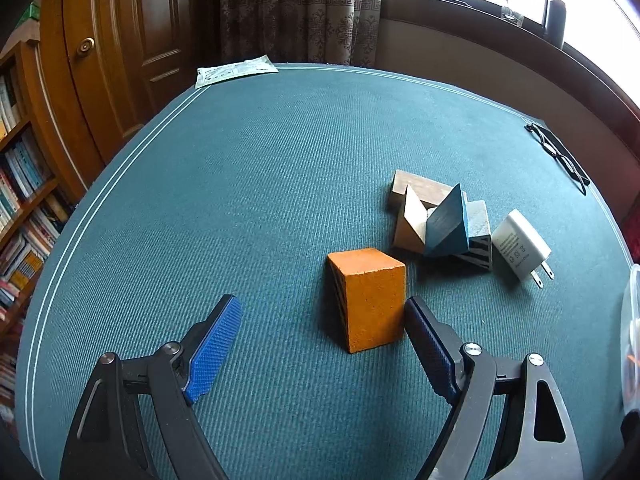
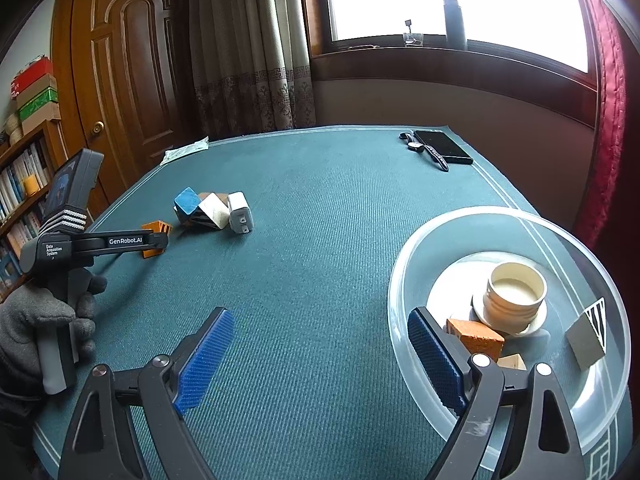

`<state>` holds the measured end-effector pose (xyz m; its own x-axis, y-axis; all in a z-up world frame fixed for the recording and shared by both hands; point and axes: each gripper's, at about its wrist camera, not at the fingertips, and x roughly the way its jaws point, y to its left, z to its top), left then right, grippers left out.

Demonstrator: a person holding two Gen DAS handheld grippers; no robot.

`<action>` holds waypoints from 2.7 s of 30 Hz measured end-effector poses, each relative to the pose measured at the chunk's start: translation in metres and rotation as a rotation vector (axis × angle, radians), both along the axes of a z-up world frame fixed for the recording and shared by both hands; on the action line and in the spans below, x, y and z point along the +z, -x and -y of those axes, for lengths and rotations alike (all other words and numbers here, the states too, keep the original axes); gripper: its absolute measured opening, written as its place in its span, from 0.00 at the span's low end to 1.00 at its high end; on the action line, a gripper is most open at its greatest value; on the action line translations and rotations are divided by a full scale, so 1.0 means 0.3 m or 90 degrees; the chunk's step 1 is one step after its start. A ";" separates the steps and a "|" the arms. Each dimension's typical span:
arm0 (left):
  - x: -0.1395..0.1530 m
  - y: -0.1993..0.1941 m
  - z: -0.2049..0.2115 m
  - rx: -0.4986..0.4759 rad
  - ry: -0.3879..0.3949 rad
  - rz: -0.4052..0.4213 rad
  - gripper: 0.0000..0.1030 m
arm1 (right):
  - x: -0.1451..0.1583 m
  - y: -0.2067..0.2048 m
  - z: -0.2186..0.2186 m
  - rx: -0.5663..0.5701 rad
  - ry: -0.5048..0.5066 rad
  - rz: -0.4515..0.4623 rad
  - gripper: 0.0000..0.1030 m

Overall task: Organize rigid objects
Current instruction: 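Move the left tool to the orange block and grasp it, then grasp the white phone charger with the right tool while the left tool holds the orange block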

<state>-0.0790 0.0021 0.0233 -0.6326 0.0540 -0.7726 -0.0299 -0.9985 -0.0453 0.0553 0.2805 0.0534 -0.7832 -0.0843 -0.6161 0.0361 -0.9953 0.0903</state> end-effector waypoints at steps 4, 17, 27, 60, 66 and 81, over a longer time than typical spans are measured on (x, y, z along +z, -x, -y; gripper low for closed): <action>0.002 -0.001 0.002 -0.007 -0.002 -0.004 0.78 | 0.018 0.014 0.002 -0.002 0.001 -0.008 0.90; 0.018 0.016 -0.018 -0.046 -0.026 -0.020 0.30 | 0.041 0.182 0.123 0.054 0.004 0.008 0.89; 0.052 -0.027 -0.028 -0.075 -0.046 -0.033 0.30 | -0.044 0.406 0.177 0.062 0.021 0.098 0.58; 0.091 -0.085 -0.038 -0.100 -0.077 -0.039 0.30 | -0.025 0.431 0.215 0.085 0.009 0.102 0.23; 0.098 -0.097 -0.059 -0.109 -0.071 -0.043 0.30 | 0.002 0.361 0.181 0.085 0.024 0.089 0.23; 0.090 -0.126 -0.120 -0.125 -0.052 -0.037 0.30 | 0.043 0.234 0.041 0.045 0.066 0.066 0.23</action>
<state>-0.0413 0.0380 0.0501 -0.6471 0.2417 -0.7231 -0.2286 -0.9663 -0.1184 -0.0149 0.2683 0.0664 -0.7062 -0.2041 -0.6780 0.0904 -0.9757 0.1995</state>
